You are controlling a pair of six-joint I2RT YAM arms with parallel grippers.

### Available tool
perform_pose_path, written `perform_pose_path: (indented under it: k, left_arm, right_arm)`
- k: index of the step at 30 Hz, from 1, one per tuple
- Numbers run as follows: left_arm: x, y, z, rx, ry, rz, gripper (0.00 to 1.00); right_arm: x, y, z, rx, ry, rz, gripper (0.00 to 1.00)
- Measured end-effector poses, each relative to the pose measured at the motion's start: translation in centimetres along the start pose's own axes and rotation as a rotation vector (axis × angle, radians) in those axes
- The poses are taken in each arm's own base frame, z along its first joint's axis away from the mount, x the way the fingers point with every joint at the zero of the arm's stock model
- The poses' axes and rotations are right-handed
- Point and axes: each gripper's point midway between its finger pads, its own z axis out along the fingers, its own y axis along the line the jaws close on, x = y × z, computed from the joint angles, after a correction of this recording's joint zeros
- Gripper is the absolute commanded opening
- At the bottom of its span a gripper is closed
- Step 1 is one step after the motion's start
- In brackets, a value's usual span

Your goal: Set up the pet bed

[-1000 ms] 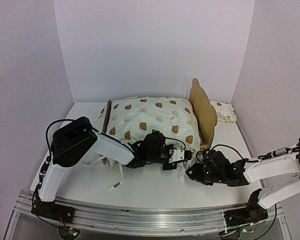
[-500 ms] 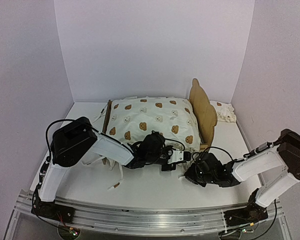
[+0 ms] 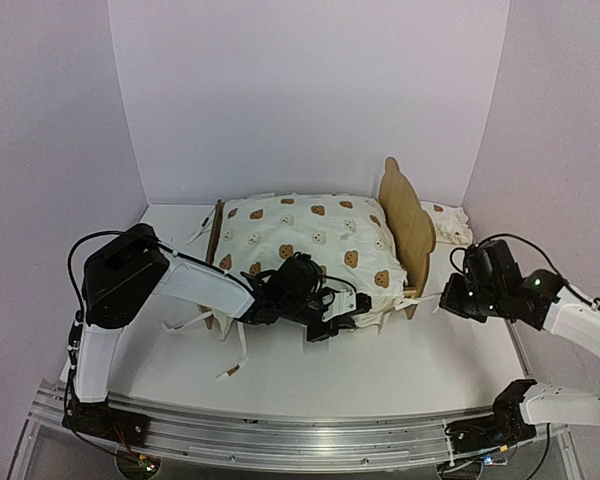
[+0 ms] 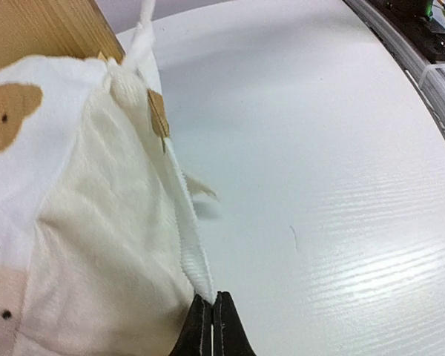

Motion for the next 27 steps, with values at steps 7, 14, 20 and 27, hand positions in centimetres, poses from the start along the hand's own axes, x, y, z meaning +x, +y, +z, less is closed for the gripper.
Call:
perform_pose_path:
  k: [7, 14, 20, 27]
  left_arm:
    - [3.4, -1.6, -0.8, 0.07, 0.099, -0.063, 0.0]
    - [5.0, -2.1, -2.0, 0.082, 0.132, -0.025, 0.0]
    - [6.3, -3.4, -4.3, 0.107, 0.154, 0.013, 0.0]
    - [6.8, -3.8, -4.5, 0.118, 0.168, 0.008, 0.0]
  right_arm:
    - [-4.4, 0.2, -1.2, 0.12, 0.097, -0.263, 0.0]
    - [-6.6, -0.6, -0.4, 0.142, 0.195, -0.326, 0.0]
    - [-6.3, 0.5, -0.5, 0.087, 0.245, -0.369, 0.0]
    - [-5.3, 0.4, -0.2, 0.076, 0.298, -0.37, 0.0]
